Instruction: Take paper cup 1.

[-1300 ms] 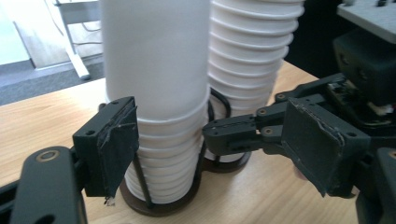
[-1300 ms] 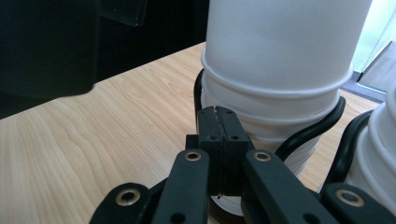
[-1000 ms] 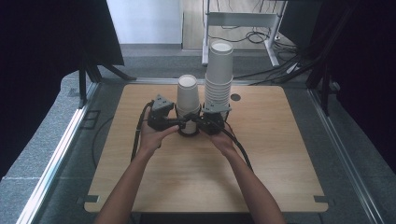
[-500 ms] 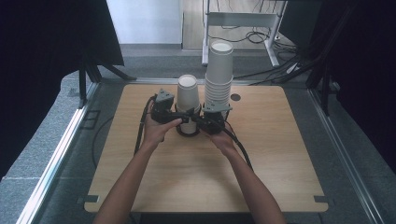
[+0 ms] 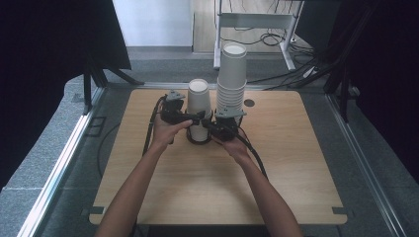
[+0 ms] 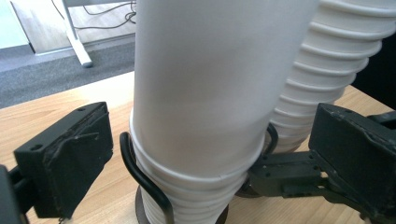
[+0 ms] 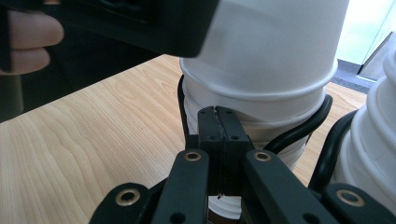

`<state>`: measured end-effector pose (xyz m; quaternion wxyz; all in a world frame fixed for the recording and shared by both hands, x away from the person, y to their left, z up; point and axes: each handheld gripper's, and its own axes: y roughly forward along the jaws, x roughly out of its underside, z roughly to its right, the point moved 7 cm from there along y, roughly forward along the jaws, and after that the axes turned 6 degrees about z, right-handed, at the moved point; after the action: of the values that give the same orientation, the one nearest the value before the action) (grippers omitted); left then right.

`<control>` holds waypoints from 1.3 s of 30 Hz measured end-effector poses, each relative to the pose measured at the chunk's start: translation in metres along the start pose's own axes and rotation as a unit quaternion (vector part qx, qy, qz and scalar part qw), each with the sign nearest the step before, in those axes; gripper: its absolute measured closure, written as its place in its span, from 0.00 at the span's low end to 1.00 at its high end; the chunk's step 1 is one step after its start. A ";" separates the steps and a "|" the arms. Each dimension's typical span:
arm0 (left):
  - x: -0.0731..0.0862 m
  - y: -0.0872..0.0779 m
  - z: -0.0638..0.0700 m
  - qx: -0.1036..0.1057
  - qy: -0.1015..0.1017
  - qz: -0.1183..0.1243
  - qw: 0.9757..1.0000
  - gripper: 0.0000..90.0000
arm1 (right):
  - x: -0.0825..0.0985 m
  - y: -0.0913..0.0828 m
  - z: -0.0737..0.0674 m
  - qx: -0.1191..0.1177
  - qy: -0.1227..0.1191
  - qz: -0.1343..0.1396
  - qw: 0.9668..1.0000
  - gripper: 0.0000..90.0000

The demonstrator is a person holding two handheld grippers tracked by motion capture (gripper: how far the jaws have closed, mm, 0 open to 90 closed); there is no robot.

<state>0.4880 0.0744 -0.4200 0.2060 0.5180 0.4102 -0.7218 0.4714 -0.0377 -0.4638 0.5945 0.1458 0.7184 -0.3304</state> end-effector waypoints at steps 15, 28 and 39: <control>-0.004 0.024 0.002 0.002 0.005 -0.007 1.000 0.00 | -0.001 0.002 -0.002 -0.005 0.002 -0.002 1.000 1.00; -0.003 0.044 -0.007 -0.006 -0.011 -0.001 1.000 0.02 | -0.001 0.003 -0.002 -0.009 0.003 0.000 1.000 0.99; -0.007 0.043 -0.005 -0.009 0.008 0.016 1.000 0.12 | -0.001 0.003 -0.001 -0.008 0.003 -0.002 1.000 0.99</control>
<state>0.5246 0.0521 -0.4307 0.2191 0.5285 0.4095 -0.7106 0.4727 -0.0343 -0.4634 0.5932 0.1401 0.7230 -0.3253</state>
